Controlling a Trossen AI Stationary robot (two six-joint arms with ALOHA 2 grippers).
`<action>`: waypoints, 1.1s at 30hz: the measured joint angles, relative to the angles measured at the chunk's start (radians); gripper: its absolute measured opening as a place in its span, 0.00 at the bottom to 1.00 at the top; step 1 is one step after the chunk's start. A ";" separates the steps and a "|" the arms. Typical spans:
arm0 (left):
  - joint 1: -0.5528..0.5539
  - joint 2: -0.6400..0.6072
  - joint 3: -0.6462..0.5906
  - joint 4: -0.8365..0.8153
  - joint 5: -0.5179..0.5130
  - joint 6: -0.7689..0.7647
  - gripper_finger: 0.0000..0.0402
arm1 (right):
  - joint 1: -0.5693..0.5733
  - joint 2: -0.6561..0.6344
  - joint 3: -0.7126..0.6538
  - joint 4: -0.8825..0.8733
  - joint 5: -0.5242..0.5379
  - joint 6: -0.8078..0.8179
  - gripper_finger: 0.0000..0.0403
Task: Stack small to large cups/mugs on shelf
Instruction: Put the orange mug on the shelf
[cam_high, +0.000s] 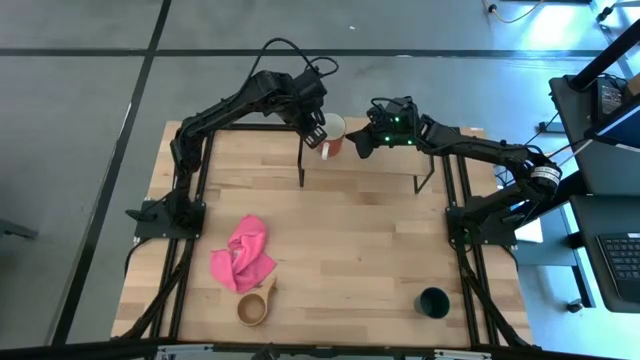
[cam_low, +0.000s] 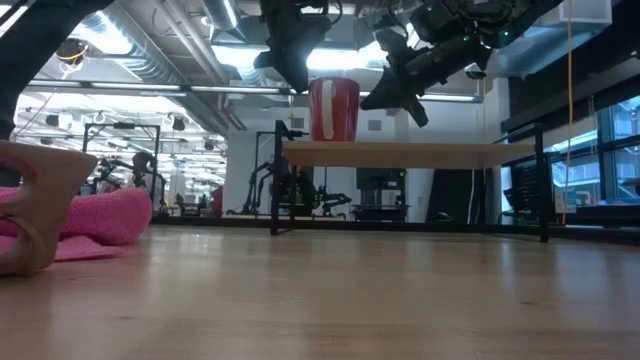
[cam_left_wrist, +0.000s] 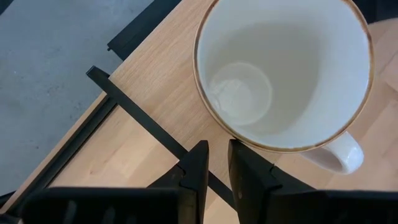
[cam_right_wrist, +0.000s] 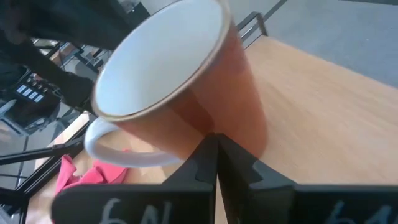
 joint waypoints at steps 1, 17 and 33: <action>0.000 0.000 0.000 0.000 0.000 0.000 0.14 | -0.004 0.000 0.000 0.000 0.001 0.000 0.03; 0.006 0.000 0.000 -0.003 -0.008 0.010 0.14 | 0.001 0.000 0.000 -0.104 -0.010 0.004 0.01; 0.006 0.000 0.000 -0.003 -0.008 0.011 0.14 | 0.047 0.000 0.000 -0.058 -0.036 0.028 0.00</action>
